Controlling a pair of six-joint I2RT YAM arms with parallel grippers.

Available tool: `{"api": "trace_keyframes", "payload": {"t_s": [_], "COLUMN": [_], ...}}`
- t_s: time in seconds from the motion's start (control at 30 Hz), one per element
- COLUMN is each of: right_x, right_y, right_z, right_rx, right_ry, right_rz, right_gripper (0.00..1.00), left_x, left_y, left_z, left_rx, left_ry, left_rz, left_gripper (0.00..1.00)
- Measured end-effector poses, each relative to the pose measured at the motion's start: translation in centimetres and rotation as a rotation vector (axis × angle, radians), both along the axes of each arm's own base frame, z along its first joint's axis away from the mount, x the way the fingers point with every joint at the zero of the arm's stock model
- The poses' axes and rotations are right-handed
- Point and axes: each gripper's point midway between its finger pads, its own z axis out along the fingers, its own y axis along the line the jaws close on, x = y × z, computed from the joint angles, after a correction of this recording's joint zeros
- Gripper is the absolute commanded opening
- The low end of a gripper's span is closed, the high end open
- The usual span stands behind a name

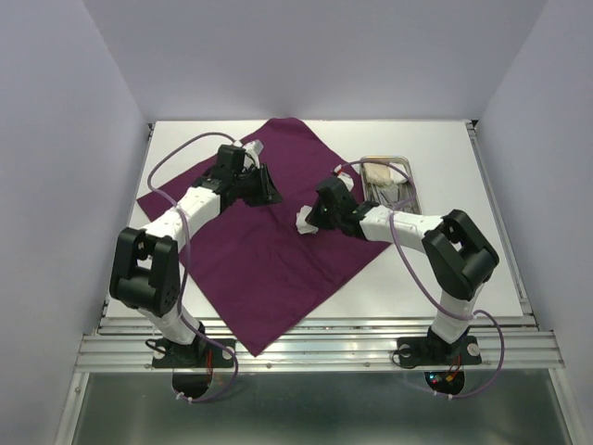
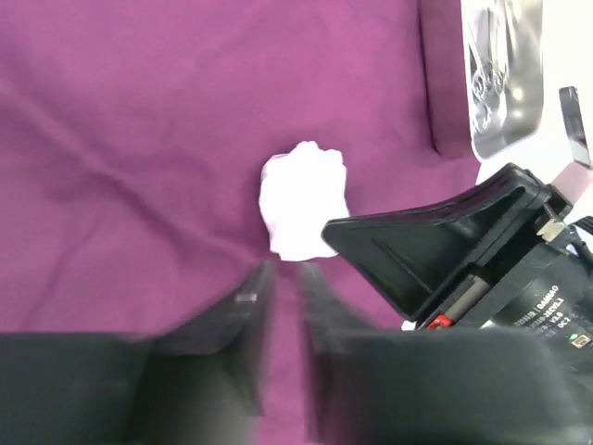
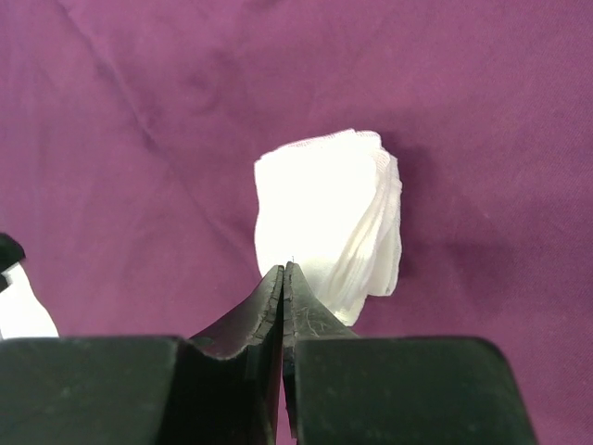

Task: Prepare the surgical pack
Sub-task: Adjust the medical item in the surgical kit.

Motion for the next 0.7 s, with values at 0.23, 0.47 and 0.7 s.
{"api": "trace_keyframes", "payload": {"t_s": [0.23, 0.47, 0.7], "right_x": [-0.2, -0.2, -0.3], "right_y": [-0.1, -0.2, -0.2], "right_z": [-0.3, -0.4, -0.4], "right_rx": [-0.004, -0.006, -0.006], "right_ry": [0.006, 0.008, 0.009], "right_rz": [0.000, 0.001, 0.002], "right_gripper": [0.06, 0.06, 0.06], "left_x": [-0.1, -0.4, 0.1], "left_y": [-3.9, -6.8, -8.3], "left_z": [-2.0, -4.7, -5.1], "left_rx": [-0.122, -0.217, -0.251], "left_ry": [0.076, 0.175, 0.197], "left_rz": [-0.075, -0.131, -0.155], "left_gripper": [0.00, 0.00, 0.00]}}
